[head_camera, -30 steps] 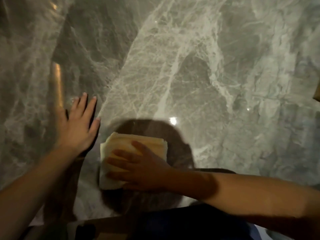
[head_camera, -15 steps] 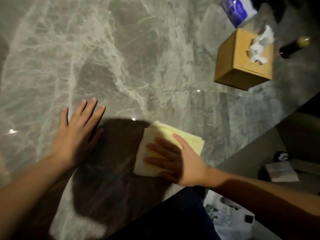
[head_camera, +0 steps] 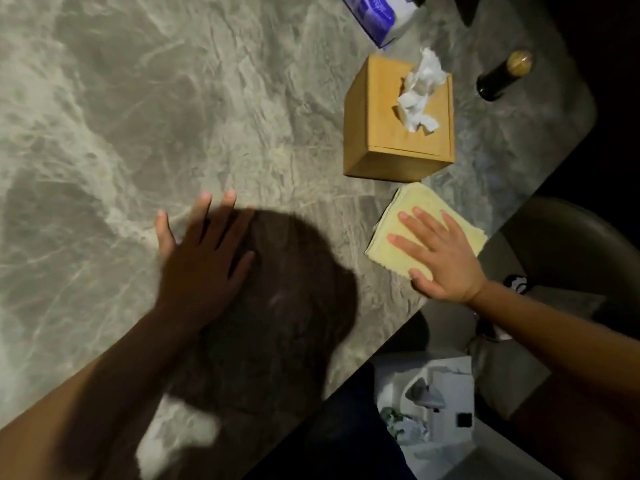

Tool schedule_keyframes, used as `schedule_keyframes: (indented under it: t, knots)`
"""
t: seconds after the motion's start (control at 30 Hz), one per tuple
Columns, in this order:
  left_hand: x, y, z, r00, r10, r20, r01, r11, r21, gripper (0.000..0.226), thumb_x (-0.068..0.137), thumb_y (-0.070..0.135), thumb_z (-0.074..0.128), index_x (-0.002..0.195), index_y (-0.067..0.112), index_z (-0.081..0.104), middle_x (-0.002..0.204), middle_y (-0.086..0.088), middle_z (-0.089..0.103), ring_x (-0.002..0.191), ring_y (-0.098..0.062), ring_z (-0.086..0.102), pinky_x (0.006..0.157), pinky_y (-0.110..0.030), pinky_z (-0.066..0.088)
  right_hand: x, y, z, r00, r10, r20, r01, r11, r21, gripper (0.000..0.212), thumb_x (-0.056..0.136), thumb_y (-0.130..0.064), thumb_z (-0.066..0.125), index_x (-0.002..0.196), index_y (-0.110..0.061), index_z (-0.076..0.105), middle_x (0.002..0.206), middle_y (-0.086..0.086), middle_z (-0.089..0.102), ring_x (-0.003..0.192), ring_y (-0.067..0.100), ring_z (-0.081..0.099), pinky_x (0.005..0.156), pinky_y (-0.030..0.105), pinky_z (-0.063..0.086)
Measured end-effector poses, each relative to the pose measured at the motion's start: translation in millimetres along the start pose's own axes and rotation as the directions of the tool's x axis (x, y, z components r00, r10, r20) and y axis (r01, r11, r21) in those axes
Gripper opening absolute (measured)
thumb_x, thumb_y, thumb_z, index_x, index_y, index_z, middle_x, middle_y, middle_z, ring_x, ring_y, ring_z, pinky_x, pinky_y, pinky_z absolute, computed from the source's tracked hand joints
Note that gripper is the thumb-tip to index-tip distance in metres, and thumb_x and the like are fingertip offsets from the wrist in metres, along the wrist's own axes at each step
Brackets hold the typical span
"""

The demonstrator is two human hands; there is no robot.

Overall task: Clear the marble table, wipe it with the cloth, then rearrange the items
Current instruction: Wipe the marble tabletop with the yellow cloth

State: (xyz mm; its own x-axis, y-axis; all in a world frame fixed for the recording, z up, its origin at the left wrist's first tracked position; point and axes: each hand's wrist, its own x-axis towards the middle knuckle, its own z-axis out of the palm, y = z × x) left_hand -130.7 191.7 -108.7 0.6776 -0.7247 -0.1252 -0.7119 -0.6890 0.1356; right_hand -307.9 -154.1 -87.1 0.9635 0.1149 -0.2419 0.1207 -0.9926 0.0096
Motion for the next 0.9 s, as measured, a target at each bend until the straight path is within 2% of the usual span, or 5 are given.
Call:
schedule_keyframes:
  t: [0.37,0.47,0.57,0.73,0.9]
  knots:
    - [-2.7,-0.9,-5.6,0.998,-0.050,0.036,0.050,0.999,0.000,0.060,0.090,0.049,0.032,0.145,0.026,0.030,0.156,-0.002,0.025,0.145,-0.026,0.020,0.107,-0.068,0.012,2.8,-31.6,0.1,0.999,0.049,-0.015,-0.048,0.997,0.064,0.060,0.094,-0.052,0.021,0.151,-0.036,0.014,0.161,0.001,0.013,0.146,0.032,0.017,0.111,0.056,0.016]
    - [-5.1,-4.8,-8.7,0.999,-0.016,0.037,0.017,0.999,-0.038,0.060,0.090,0.050,0.033,0.145,0.024,0.032,0.157,-0.003,0.024,0.145,-0.026,0.019,0.109,-0.064,0.012,-0.5,-88.6,3.3,0.993,-0.111,-0.040,0.114,0.991,0.073,0.058,0.094,-0.053,0.023,0.149,-0.036,0.025,0.163,-0.005,0.002,0.148,0.031,0.013,0.113,0.056,0.011]
    - [-21.8,-23.0,-7.5,1.000,0.006,0.024,-0.004,0.997,-0.083,0.060,0.090,0.048,0.034,0.145,0.023,0.031,0.157,-0.004,0.022,0.146,-0.024,0.018,0.114,-0.056,0.012,-5.2,-162.6,7.7,0.945,-0.313,-0.095,0.323,0.941,0.104,0.051,0.088,-0.047,0.043,0.137,-0.033,0.044,0.158,-0.001,0.022,0.148,0.030,0.012,0.112,0.062,0.012]
    - [-76.2,-73.7,-7.9,0.997,-0.073,0.001,0.073,0.996,-0.042,0.060,0.090,0.049,0.035,0.145,0.024,0.031,0.157,-0.002,0.022,0.145,-0.023,0.018,0.114,-0.053,0.013,2.5,-275.1,10.3,0.848,-0.525,-0.077,0.529,0.829,0.183,0.045,0.100,-0.040,0.021,0.142,-0.036,0.038,0.152,-0.003,0.035,0.143,0.028,0.031,0.115,0.058,0.003]
    - [-152.5,-130.5,-10.4,0.970,-0.244,0.012,0.245,0.968,-0.058,0.061,0.092,0.050,0.031,0.146,0.023,0.029,0.158,-0.002,0.020,0.146,-0.021,0.016,0.114,-0.054,0.011,12.4,-343.0,8.5,0.680,-0.733,-0.037,0.728,0.667,0.160,0.051,0.097,-0.041,0.034,0.147,-0.029,0.037,0.158,-0.001,0.024,0.149,0.029,0.011,0.114,0.060,-0.002]
